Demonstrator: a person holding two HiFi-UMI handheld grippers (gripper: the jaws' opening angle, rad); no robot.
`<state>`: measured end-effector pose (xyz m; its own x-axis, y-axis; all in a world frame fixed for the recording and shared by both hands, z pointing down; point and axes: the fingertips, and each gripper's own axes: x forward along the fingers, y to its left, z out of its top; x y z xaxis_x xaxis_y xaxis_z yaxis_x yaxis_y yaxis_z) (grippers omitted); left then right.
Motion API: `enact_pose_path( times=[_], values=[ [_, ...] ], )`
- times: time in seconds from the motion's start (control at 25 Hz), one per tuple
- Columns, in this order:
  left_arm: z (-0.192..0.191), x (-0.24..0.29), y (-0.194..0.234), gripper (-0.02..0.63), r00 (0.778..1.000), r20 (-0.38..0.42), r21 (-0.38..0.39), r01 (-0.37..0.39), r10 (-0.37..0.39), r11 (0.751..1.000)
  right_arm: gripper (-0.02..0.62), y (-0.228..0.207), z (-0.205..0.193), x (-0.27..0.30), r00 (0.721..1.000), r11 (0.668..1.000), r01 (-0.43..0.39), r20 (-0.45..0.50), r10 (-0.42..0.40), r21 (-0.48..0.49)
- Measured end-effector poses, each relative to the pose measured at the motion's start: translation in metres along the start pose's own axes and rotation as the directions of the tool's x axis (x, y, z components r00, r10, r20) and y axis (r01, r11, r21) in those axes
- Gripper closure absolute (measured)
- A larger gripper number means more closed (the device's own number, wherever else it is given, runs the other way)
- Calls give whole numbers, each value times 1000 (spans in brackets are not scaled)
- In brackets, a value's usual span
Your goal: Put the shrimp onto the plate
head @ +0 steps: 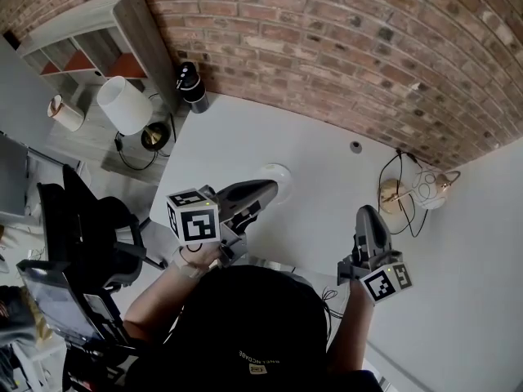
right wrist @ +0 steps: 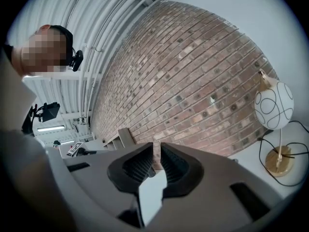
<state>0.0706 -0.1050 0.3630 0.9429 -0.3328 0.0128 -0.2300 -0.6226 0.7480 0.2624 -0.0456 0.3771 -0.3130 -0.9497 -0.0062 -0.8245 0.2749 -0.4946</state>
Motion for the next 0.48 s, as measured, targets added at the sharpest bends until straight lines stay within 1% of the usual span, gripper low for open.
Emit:
enact_pose_path(
  times=[0.36, 0.48],
  values=[
    [1, -4, 6, 603, 1000, -3, 8, -28, 28, 1000, 546, 1, -2, 12, 1000, 999, -25, 9, 25, 19],
    [3, -4, 7, 603, 999, 3, 4, -32, 32, 999, 546, 2, -2, 15, 999, 999, -32, 9, 32, 11]
  ],
)
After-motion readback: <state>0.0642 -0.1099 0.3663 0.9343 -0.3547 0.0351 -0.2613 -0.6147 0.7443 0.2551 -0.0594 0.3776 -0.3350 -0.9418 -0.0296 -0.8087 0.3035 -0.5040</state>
